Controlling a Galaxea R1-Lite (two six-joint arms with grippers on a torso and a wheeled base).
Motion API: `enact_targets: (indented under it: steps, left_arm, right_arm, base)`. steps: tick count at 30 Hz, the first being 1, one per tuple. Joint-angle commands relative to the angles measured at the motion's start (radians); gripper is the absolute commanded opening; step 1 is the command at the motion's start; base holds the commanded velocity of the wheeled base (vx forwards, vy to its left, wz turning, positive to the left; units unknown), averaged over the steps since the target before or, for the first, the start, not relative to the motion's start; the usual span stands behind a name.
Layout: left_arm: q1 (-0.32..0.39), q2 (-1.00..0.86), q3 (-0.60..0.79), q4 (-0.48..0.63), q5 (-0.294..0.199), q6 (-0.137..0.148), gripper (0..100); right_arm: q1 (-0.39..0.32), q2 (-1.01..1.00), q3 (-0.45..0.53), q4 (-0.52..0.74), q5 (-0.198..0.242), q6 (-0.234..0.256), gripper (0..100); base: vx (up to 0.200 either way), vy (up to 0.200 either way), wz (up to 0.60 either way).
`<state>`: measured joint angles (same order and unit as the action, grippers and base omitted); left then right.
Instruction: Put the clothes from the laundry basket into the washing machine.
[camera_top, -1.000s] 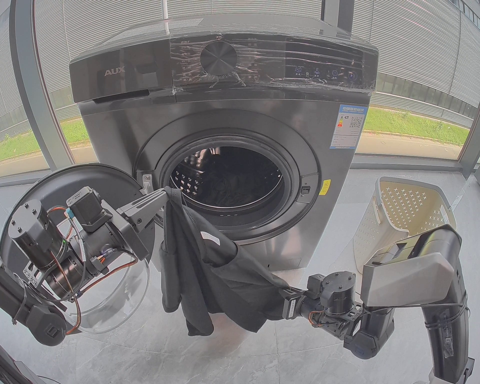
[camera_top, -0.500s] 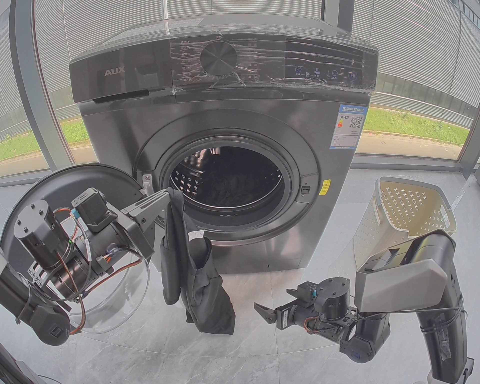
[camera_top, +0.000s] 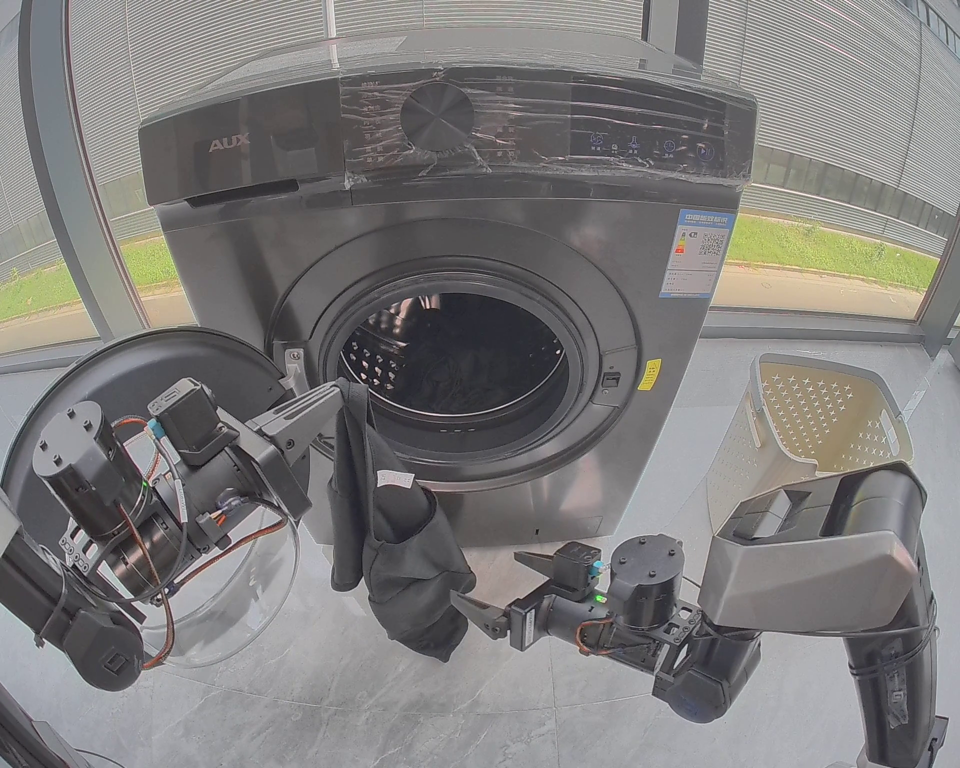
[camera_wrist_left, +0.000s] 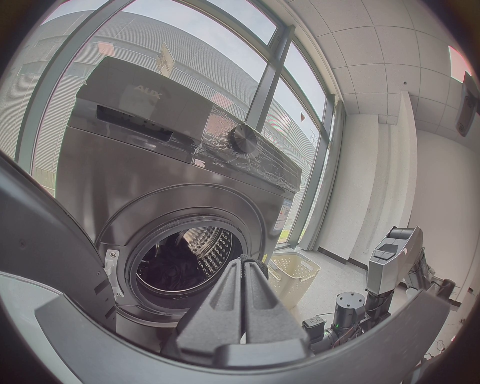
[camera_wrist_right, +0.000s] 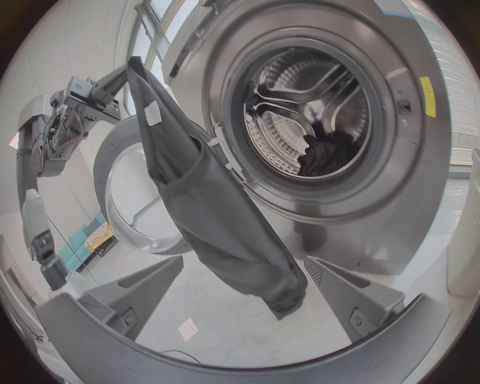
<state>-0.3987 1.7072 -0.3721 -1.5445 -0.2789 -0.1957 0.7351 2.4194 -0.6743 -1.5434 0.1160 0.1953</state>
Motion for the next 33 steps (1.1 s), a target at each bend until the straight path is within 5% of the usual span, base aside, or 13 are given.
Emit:
enact_targets:
  steps: [1, 23, 28, 29, 33]
  left_arm:
    - [0.0, 0.005, 0.001, 0.0, 0.0, -0.001, 0]
    - [-0.002, 0.003, 0.004, 0.0, 0.0, -0.001, 0]
    - [-0.003, 0.002, 0.006, -0.002, 0.0, -0.001, 0]
    - [-0.002, 0.0, 0.006, -0.002, 0.0, -0.001, 0]
    - [0.004, 0.003, 0.006, -0.002, 0.001, -0.001, 0]
  right_arm:
    - [0.032, 0.001, -0.074, 0.002, 0.004, 0.001, 100]
    - [0.102, 0.119, -0.334, 0.006, -0.009, 0.003, 100]
    - [0.104, 0.165, -0.398, 0.002, -0.044, 0.003, 100]
    - [0.104, 0.167, -0.401, 0.002, -0.044, 0.001, 0]
    - [0.104, 0.159, -0.395, 0.0, -0.047, -0.005, 0]
  base:
    - [0.0, 0.0, 0.0]
    - [0.0, 0.0, 0.0]
    - [0.0, 0.0, 0.0]
    - [0.0, 0.0, 0.0]
    - [0.0, 0.0, 0.0]
